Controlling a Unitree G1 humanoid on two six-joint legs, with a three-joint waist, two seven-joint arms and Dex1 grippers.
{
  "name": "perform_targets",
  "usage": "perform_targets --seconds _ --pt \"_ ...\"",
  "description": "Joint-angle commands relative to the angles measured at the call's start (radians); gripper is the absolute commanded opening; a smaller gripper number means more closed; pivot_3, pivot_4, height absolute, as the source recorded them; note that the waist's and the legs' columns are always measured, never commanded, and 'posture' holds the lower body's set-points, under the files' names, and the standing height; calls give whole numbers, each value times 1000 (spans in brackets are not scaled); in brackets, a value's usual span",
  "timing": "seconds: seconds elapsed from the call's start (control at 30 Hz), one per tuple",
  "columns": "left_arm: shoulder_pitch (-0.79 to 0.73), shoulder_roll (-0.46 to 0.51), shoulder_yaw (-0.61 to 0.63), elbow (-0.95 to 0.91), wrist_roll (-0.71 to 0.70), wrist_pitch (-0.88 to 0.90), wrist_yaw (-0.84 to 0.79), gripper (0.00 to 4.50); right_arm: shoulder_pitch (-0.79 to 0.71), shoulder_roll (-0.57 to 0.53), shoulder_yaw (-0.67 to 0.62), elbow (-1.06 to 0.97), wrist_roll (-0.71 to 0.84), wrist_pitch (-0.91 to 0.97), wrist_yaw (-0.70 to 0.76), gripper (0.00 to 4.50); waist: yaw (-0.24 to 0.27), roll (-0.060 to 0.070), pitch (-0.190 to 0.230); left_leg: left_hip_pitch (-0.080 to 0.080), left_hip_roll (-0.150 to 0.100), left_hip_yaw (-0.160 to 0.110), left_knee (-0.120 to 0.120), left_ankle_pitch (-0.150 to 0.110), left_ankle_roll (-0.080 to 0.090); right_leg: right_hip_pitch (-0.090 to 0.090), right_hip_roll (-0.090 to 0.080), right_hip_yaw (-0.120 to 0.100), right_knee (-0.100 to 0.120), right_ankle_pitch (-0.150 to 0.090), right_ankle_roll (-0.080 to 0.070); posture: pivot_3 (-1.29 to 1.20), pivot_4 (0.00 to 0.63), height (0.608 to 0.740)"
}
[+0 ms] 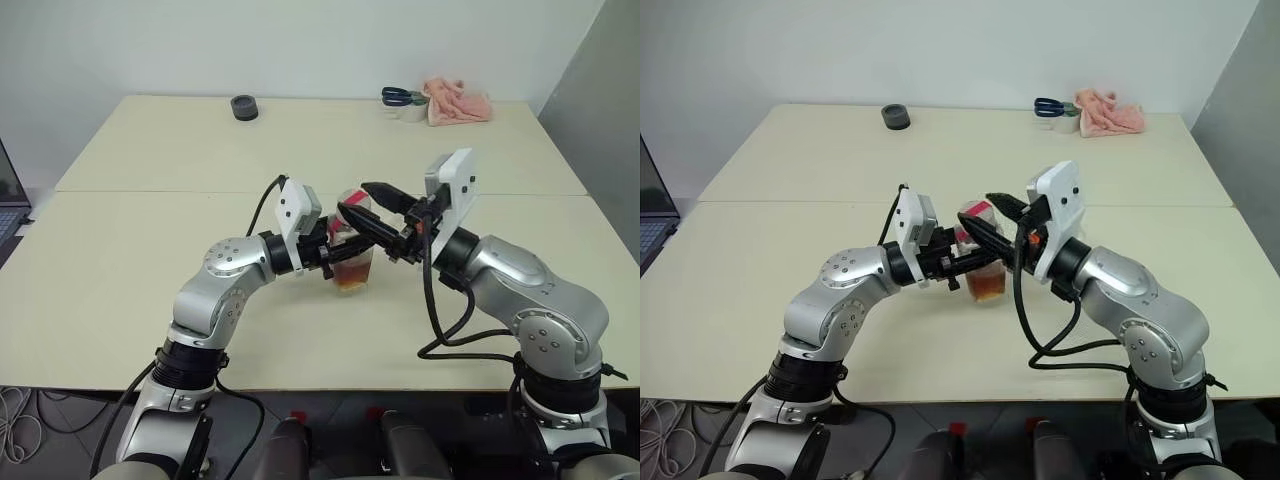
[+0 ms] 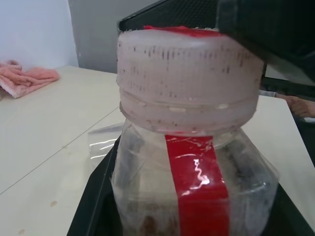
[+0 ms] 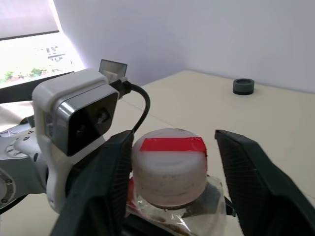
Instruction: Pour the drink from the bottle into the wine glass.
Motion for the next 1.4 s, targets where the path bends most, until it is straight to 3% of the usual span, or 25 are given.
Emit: perform_targets --seconds 0.03,0.23,0.33,0.53,0.73,1.0,1.17,1.4 --pt "-16 8 23 -32 -5 -19 -4 1807 6 -13 -24 -41 20 -12 16 1757 0 0 0 0 0 0 0 0 0 0 0 0 0 0 0 0 150 740" --pt "-17 11 26 -49 -24 -3 -13 1807 12 -39 -35 -28 38 -20 60 1759 0 0 0 0 0 0 0 0 0 0 0 0 0 0 0 0 150 740" --pt "-21 33 29 -102 -95 54 -67 1807 -59 -55 -68 44 101 -41 169 1759 -3 0 0 0 0 0 0 0 0 0 0 0 0 0 0 0 150 740" --pt "-31 246 31 -278 -351 273 -327 1807 -236 -183 -75 262 263 12 550 1759 -11 1 1 1 1 0 -1 0 0 0 1 -1 0 0 0 0 150 740" --pt "-116 304 65 -263 -442 347 -372 1807 -319 -193 -34 345 287 43 662 1759 -6 1 1 0 1 0 0 0 0 1 1 -1 0 0 0 0 150 740" --pt "-72 299 86 -227 -343 286 -298 1807 -221 -293 -109 299 271 47 612 4464 0 1 1 0 0 0 0 0 0 0 1 0 -1 0 0 0 150 740" --pt "-32 261 89 -211 -267 225 -210 1807 -127 -334 -163 216 257 33 538 4464 1 1 1 0 1 0 0 0 0 0 0 0 -1 0 0 0 150 740" --pt "-2 158 73 -157 -152 134 -69 1807 -60 -243 -179 64 267 18 308 4464 -1 1 1 0 1 1 0 0 0 0 1 0 0 0 0 0 150 740"
